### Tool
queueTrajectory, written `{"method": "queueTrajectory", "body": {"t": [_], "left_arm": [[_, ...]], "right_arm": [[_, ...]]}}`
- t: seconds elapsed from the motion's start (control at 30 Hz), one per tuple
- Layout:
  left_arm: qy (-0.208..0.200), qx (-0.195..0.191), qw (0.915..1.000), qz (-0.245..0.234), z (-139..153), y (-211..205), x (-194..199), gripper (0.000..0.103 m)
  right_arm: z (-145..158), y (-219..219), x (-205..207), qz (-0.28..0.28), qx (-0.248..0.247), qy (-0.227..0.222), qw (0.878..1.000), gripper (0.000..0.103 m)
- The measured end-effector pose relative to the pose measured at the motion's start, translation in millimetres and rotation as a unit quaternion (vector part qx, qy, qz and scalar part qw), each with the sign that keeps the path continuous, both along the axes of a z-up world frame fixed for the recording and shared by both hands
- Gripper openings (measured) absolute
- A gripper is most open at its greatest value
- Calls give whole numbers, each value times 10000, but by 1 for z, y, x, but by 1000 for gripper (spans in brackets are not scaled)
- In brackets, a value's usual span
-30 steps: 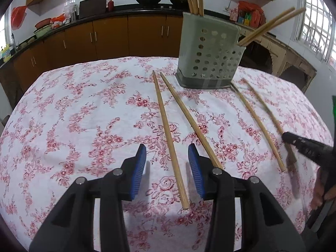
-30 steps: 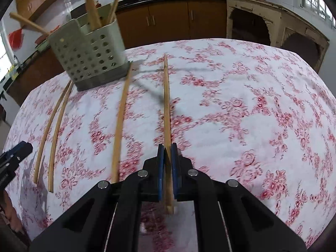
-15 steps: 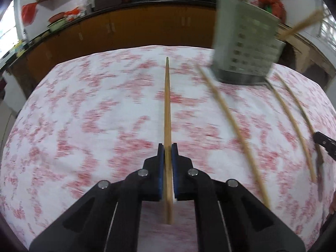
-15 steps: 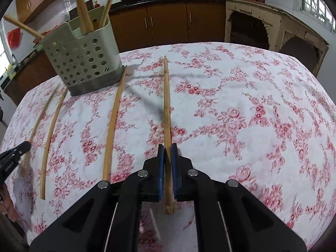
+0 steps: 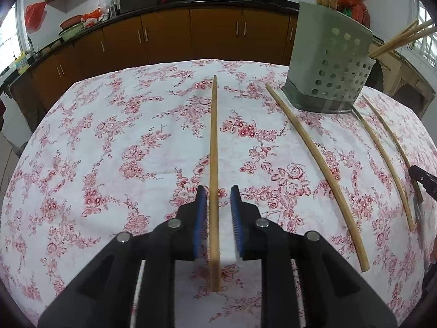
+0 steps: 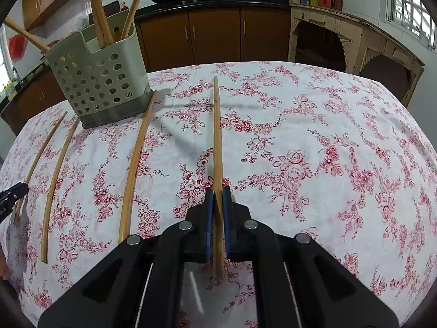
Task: Organize utensils
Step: 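Lift the left tool's chopstick toward the holder while the right tool carries its own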
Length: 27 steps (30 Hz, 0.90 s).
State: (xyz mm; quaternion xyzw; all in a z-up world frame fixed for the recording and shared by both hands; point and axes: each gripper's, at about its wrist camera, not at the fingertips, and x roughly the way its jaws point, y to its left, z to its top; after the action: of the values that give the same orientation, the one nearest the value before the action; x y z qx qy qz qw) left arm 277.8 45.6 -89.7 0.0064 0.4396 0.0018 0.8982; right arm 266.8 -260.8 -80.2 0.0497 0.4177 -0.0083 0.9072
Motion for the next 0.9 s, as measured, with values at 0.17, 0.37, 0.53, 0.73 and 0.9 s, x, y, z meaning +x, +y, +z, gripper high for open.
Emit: {"method": "queueTrajectory", "body": {"t": [0.17, 0.37, 0.53, 0.73, 0.9], "left_arm": [[3, -36, 10000, 1, 0, 0, 0, 21], [6, -41, 10000, 1, 0, 1, 0, 21], [4, -51, 10000, 1, 0, 1, 0, 21], [1, -41, 10000, -15, 2, 1, -5, 21], [0, -41, 10000, -41, 3, 1, -11, 20]], "right_arm": [[0, 0, 0, -1, 34, -1, 10000, 8], [0, 0, 0, -4, 45, -1, 10000, 8], [0, 0, 0, -6, 21, 0, 10000, 8], [0, 0, -3, -23, 57, 4, 10000, 8], [0, -2, -6, -23, 115, -1, 9999, 8]]}}
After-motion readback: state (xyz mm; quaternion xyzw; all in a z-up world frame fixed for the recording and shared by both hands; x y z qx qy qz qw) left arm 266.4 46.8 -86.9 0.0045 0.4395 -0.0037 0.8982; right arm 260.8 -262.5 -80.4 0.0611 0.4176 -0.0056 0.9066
